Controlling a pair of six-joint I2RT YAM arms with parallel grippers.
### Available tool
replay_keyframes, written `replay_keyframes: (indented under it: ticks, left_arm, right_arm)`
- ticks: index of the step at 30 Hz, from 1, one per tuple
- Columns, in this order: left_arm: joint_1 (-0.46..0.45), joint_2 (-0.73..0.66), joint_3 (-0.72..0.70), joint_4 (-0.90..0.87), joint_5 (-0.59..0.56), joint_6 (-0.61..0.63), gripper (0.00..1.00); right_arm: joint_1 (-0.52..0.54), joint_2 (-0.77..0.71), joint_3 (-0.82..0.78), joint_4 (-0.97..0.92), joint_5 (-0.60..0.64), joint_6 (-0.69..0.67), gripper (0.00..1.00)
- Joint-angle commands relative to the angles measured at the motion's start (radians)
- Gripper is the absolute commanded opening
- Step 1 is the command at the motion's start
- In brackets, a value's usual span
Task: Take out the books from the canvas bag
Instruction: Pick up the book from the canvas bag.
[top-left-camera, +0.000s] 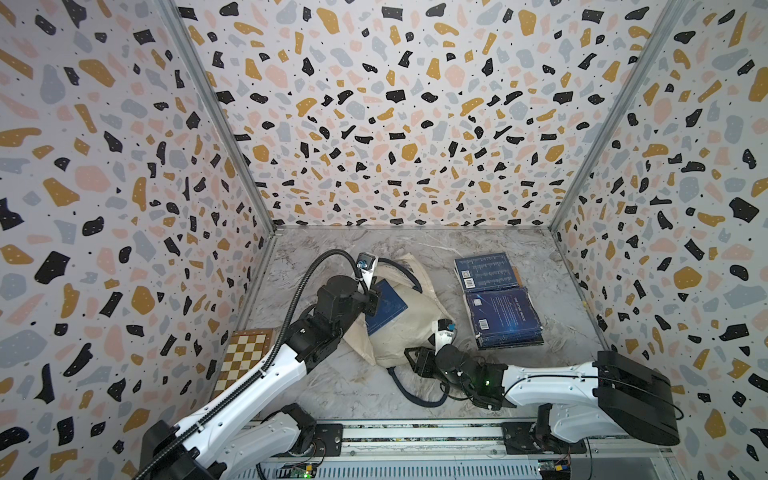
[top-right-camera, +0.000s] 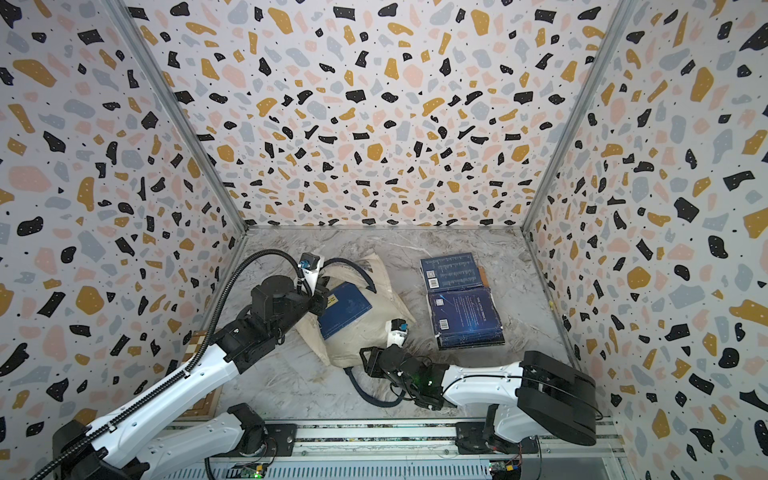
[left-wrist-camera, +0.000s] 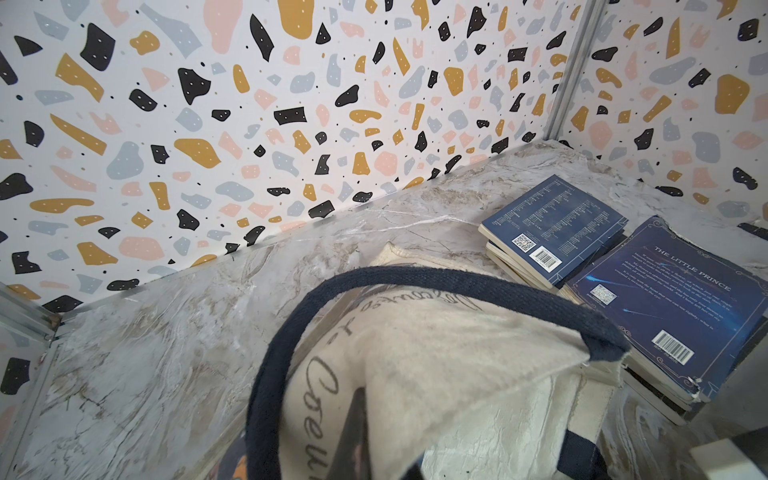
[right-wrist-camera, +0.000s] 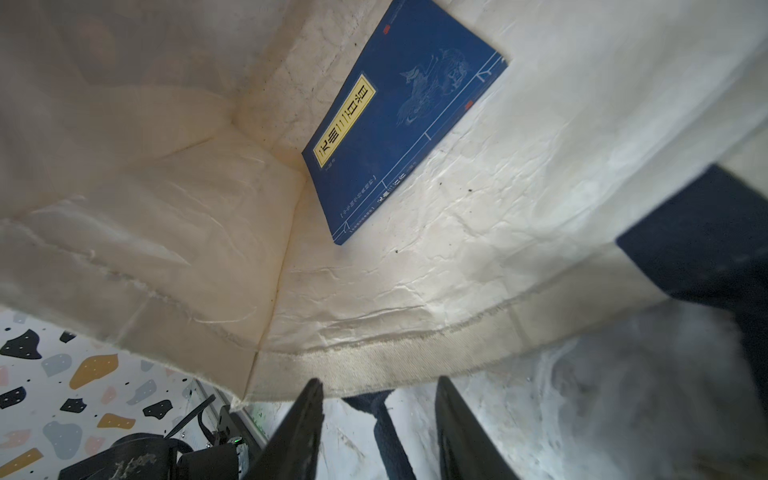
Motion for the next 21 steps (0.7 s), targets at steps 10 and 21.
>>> replay_keyframes:
  ticks: [10,21]
  left_arm:
    - [0.002,-0.082,-0.036,0.153,0.087,0.014,0.0]
    - [0.0,-0.141,-0.079,0.228,0.179,0.026,0.0]
  right_arm:
    - [-0.033,0.294,0.159,0.133,-0.063,0.12,0.48]
    - [-0.086,0.449,0.223,0.267,-0.066,0.151,0.51]
